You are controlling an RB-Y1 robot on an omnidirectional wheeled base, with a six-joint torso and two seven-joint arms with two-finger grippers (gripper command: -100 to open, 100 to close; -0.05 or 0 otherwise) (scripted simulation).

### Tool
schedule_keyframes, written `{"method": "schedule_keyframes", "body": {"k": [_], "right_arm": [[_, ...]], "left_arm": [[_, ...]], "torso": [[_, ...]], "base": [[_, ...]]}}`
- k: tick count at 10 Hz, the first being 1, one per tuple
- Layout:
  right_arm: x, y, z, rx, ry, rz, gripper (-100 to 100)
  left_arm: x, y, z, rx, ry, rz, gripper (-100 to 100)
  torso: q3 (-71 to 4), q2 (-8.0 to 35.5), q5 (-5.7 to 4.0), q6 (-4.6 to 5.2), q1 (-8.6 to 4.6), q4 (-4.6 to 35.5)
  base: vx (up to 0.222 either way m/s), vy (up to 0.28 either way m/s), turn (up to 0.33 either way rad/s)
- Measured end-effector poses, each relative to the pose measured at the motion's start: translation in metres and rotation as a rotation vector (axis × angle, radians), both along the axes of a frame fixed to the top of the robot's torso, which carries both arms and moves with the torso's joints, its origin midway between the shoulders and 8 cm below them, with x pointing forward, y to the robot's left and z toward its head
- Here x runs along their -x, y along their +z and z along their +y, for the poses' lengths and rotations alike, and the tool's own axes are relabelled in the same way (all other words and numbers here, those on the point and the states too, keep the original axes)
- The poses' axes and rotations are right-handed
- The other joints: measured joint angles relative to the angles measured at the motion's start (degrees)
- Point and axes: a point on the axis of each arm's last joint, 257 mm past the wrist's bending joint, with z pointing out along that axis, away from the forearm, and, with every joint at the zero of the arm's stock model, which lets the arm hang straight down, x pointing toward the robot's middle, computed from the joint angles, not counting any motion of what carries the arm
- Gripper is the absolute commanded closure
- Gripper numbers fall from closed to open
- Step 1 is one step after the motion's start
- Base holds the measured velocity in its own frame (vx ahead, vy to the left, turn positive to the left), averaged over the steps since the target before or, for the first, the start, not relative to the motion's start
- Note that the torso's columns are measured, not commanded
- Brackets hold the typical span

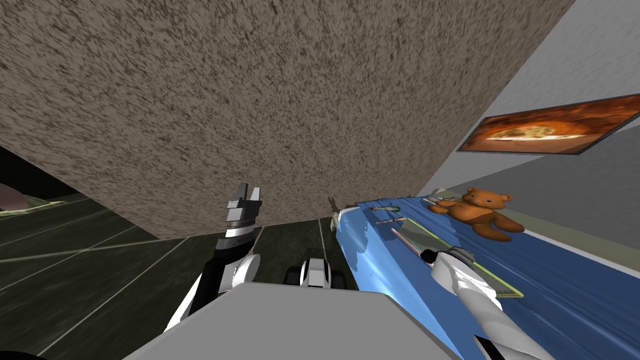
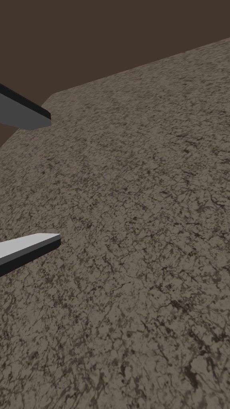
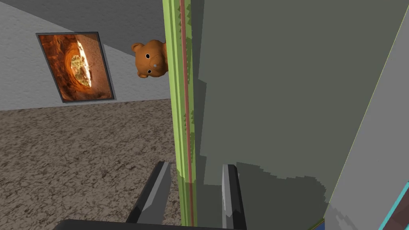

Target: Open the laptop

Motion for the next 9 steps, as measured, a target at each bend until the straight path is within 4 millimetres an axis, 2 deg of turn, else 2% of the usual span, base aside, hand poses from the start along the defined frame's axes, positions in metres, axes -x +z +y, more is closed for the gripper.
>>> {"method": "schedule_keyframes", "body": {"k": [1, 2, 5, 8, 9], "right_arm": [[0.002, -0.002, 0.006, -0.002, -0.012, -0.006, 100], [0.004, -0.005, 0.007, 0.001, -0.020, 0.001, -100], [0.000, 0.018, -0.012, 0.008, -0.022, 0.003, -100], [-0.005, 0.048, -0.036, 0.021, -0.019, 0.007, -100], [-0.007, 0.054, -0.039, 0.022, -0.013, 0.003, -100]], "left_arm": [[0.000, 0.000, 0.000, 0.000, 0.000, 0.000, 0], [0.000, 0.000, 0.000, 0.000, 0.000, 0.000, 0], [0.000, 0.000, 0.000, 0.000, 0.000, 0.000, 0], [0.000, 0.000, 0.000, 0.000, 0.000, 0.000, 0], [0.000, 0.000, 0.000, 0.000, 0.000, 0.000, 0]], "torso": [[-0.11, -0.12, 0.03, 0.23, 0.05, -0.08], [-0.11, -0.10, 0.07, 0.22, -0.08, -0.06], [0.25, 0.66, 0.92, -0.13, 1.01, 0.42], [0.18, 0.58, 1.06, -0.15, 1.22, 0.42], [0.16, 0.52, 0.95, -0.15, 0.98, 0.39]], "base": [[0.020, 0.022, -0.015], [0.016, 0.084, -0.003], [-0.009, 0.068, -0.002], [-0.013, 0.099, -0.004], [-0.003, 0.053, -0.003]]}}
